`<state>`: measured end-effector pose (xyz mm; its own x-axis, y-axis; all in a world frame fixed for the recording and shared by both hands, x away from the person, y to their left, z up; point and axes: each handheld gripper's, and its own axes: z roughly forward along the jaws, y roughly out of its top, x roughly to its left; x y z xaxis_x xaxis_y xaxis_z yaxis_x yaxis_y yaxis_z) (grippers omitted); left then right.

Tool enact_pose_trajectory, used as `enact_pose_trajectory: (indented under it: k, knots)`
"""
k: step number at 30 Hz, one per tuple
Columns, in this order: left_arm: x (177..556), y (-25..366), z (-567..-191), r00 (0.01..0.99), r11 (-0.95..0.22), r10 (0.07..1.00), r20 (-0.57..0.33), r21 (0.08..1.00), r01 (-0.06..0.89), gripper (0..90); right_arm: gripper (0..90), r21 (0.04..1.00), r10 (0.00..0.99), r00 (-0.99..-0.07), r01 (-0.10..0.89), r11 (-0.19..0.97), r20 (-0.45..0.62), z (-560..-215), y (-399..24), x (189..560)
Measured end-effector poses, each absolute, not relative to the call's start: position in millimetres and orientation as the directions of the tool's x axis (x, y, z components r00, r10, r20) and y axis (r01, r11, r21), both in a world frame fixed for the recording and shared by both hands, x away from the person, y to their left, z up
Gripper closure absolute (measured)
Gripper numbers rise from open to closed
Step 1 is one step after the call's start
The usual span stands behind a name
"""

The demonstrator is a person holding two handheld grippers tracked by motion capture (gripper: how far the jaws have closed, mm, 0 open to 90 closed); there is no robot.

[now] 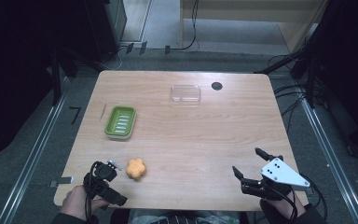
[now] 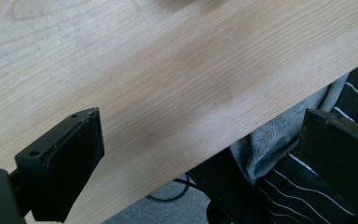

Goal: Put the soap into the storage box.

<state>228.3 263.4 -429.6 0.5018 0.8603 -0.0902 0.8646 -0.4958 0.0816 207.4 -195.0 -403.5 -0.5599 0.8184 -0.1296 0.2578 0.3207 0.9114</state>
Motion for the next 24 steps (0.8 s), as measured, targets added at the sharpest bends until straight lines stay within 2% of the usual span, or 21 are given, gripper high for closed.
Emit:
enact_pose_trajectory:
  k: [12, 24]
  knots:
    - [230, 259, -429, 0.504, -0.497, 0.86, -0.082, 0.097, 0.863, 0.0, 13.4, 0.911, 0.821, -0.555, 0.256, 0.323, -0.135, -404, -194, 207]
    - [235, 251, -428, 0.496, -0.479, 0.864, -0.089, 0.16, 0.863, 0.0, 13.4, 0.911, 0.819, -0.56, 0.258, 0.321, -0.13, -403, -195, 207]
